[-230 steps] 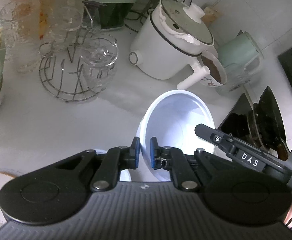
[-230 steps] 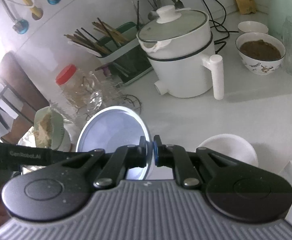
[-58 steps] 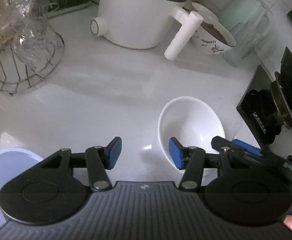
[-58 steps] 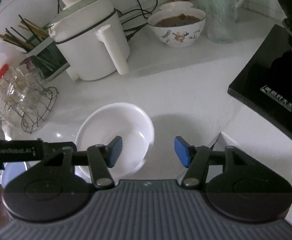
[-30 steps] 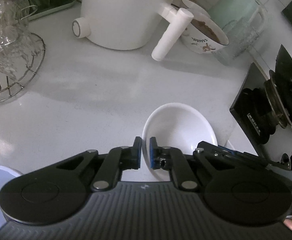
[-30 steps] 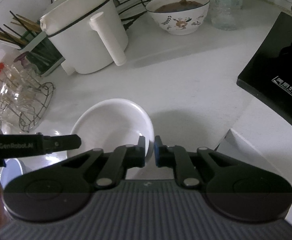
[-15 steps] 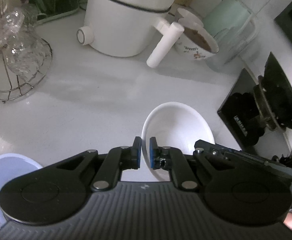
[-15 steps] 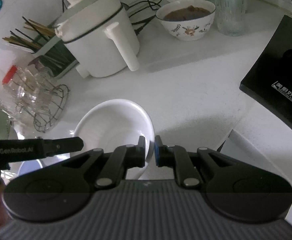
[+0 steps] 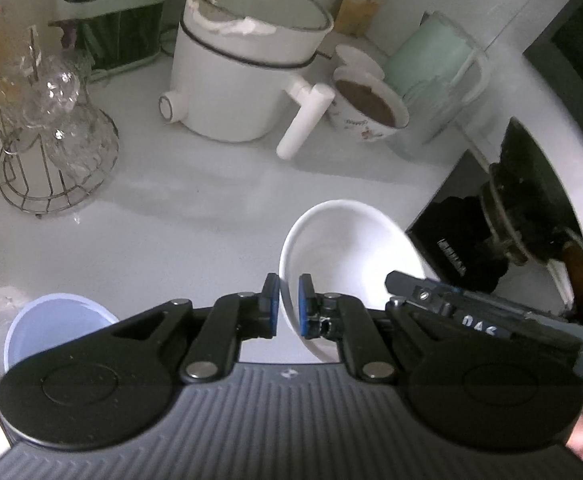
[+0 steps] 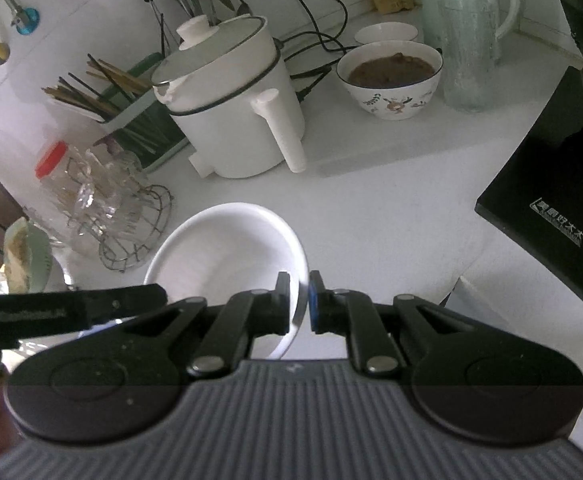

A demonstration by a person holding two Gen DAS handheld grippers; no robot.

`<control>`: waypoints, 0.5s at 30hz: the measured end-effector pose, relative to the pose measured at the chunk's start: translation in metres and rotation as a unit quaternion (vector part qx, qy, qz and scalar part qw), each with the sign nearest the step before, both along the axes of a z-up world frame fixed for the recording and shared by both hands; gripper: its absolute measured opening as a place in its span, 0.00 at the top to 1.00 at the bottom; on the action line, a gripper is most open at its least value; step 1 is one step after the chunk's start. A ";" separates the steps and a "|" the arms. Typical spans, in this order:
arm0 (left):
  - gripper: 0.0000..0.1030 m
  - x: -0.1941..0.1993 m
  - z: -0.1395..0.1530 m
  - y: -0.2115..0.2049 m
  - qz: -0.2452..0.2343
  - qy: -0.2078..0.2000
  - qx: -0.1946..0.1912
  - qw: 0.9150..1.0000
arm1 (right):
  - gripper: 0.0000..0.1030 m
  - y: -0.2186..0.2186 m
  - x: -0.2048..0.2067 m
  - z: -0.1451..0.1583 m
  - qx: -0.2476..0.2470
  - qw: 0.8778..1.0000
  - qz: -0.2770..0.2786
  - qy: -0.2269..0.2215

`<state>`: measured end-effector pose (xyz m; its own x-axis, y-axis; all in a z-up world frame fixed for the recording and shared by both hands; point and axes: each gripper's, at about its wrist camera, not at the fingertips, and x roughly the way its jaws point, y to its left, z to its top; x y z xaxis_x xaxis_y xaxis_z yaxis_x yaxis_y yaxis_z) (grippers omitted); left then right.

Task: Organize plates and bowls
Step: 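Lift the white bowl with the left gripper toward the blue bowls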

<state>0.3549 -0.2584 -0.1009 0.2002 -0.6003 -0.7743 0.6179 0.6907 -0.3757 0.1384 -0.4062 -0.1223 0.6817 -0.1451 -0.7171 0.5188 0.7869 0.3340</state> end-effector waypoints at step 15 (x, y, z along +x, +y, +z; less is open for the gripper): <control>0.90 -0.013 0.032 0.048 0.031 -0.018 -0.025 0.999 | 0.88 0.033 0.003 0.026 -0.013 0.999 0.037 -0.014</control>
